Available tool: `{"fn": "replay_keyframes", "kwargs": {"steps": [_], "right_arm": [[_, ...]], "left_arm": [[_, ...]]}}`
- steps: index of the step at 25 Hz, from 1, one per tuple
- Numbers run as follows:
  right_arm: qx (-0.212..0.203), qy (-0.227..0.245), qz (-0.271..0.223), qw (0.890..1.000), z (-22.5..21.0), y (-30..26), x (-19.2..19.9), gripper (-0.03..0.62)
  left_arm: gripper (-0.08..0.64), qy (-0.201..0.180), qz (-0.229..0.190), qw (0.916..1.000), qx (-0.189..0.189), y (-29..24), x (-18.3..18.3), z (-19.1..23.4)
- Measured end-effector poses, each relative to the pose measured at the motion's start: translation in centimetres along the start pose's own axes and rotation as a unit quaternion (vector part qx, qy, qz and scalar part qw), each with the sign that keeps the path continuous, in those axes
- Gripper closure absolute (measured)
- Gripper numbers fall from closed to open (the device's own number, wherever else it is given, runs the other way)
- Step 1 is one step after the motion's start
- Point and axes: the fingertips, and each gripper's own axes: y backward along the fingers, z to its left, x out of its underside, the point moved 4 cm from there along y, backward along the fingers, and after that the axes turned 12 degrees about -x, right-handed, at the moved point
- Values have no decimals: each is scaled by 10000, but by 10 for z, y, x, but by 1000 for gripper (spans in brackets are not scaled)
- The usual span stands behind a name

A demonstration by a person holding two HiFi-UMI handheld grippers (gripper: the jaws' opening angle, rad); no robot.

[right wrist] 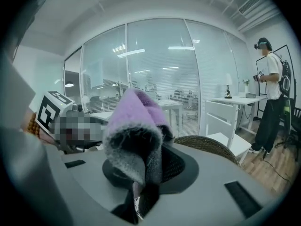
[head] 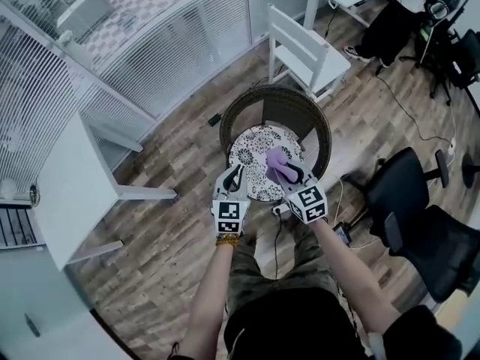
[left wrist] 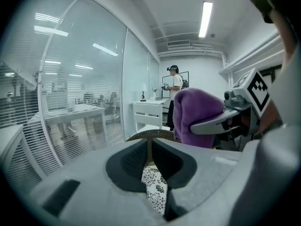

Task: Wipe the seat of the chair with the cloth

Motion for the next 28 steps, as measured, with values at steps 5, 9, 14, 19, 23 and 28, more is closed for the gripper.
{"fn": "replay_keyframes", "kwargs": {"steps": [5,9,14,19,23,28], "right_arm": [[198,115,-398,9989,13,33,-54,520],[341,255,-796,9959,26,51,-100,520],[477,562,-1309,9886,38,71,-169,520],[622,669,-1783,9797,48,91,-218,520],[548,935,-2005,9737,69,102,-250,520],[646,1122,-2291,9648,89,118,-281,520]], "left_arm": [[538,-140,-477,9988,-39,23,-66,-1],[538,-203,-850,9961,-84,40,-111,2],[538,-173,-1278,9915,-184,59,-167,9],[538,-169,-1616,9860,-370,75,-218,13],[538,-60,-1970,9788,-555,96,-258,17],[538,-44,-2194,9734,-663,118,-290,16]]}}
